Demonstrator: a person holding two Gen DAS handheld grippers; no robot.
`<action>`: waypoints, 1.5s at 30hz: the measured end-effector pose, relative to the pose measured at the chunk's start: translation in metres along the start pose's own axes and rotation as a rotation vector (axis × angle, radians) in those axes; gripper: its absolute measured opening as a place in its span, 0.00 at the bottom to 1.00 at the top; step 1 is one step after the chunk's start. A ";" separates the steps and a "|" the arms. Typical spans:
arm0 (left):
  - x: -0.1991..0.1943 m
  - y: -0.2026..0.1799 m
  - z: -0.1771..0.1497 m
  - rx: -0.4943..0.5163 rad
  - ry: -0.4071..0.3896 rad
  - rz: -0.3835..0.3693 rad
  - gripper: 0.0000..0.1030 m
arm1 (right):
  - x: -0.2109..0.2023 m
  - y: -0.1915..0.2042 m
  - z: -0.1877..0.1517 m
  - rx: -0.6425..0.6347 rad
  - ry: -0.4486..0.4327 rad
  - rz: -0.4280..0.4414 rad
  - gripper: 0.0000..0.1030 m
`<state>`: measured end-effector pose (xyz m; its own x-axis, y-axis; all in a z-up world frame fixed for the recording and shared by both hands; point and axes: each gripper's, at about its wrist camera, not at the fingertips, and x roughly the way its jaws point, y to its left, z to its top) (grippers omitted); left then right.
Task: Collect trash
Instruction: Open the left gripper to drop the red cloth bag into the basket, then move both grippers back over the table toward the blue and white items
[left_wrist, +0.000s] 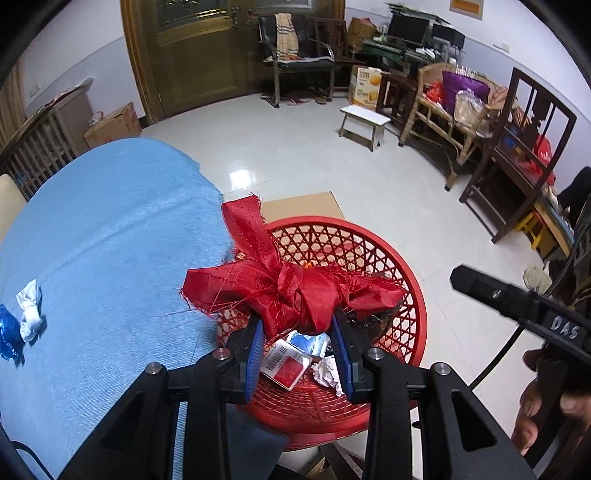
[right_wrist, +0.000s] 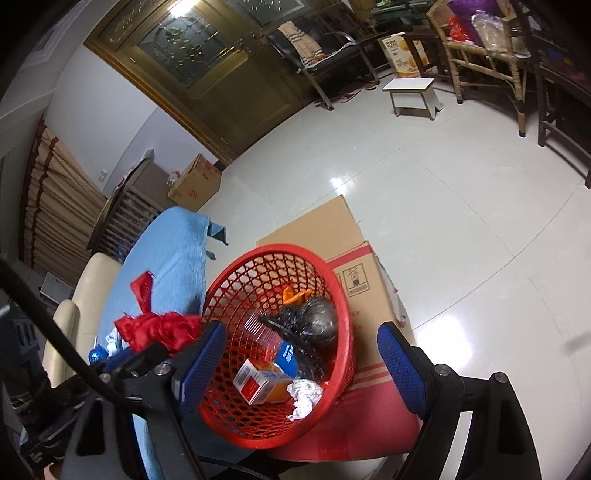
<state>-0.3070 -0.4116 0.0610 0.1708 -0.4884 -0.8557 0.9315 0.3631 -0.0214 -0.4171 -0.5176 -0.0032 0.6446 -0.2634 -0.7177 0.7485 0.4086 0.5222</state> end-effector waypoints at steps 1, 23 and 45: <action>0.003 -0.002 0.001 0.008 0.012 0.000 0.39 | -0.002 -0.001 0.001 0.000 -0.003 -0.001 0.84; -0.055 0.075 -0.037 -0.165 -0.085 0.104 0.75 | -0.019 0.053 -0.012 -0.113 -0.020 -0.001 0.84; -0.115 0.286 -0.204 -0.804 -0.128 0.352 0.75 | 0.091 0.283 -0.100 -0.575 0.249 0.170 0.84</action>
<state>-0.1261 -0.0892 0.0480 0.4844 -0.3114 -0.8175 0.3193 0.9330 -0.1662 -0.1616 -0.3380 0.0330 0.6392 0.0282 -0.7685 0.3919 0.8479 0.3571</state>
